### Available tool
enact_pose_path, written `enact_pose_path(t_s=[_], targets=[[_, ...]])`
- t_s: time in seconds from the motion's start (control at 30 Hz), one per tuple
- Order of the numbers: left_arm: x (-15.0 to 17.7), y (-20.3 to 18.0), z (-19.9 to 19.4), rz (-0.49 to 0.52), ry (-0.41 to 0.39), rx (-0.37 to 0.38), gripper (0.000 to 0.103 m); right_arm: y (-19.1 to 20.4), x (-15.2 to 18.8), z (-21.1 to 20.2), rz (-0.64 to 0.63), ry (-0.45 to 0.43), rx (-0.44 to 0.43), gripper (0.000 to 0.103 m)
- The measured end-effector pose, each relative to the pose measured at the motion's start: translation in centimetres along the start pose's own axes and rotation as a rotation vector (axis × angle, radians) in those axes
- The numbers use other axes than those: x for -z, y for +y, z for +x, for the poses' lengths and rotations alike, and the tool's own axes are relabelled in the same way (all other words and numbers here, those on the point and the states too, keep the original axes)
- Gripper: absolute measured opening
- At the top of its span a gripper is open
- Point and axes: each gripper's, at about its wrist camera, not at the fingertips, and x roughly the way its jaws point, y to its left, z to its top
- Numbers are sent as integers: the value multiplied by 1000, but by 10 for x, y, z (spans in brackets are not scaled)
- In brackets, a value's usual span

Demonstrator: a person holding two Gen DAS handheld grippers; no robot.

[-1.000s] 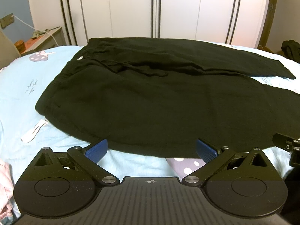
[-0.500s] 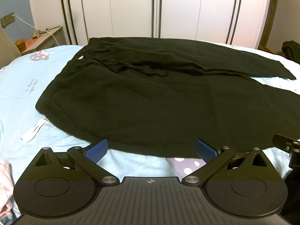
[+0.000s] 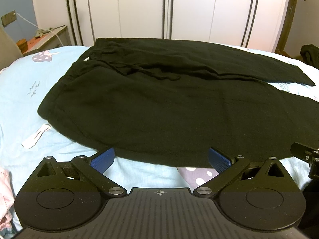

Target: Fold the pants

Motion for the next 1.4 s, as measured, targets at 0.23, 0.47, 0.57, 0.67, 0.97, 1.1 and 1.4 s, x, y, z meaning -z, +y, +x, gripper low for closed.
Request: enact_pose_path(t_s=[0.23, 0.47, 0.57, 0.67, 0.97, 1.1, 1.4], targets=[[-1, 1, 1, -9, 3, 1, 103, 0, 0, 0, 1, 1, 0, 99], [-1, 1, 1, -12, 4, 2, 103, 0, 0, 0, 2, 2, 0, 99], [-1, 1, 1, -15, 6, 2, 103, 0, -1, -1, 4, 2, -2, 99], [-1, 2, 1, -19, 8, 3, 103, 0, -1, -1, 4, 3, -2, 99], [0, 3, 1, -24, 9, 5, 103, 0, -1, -2, 6, 1, -10, 99], [-1, 4, 0, -29, 10, 1, 103, -2, -1, -3, 13, -8, -25, 99], [-1, 3, -1, -35, 17, -8, 103, -6, -1, -4, 48, -21, -46, 99]])
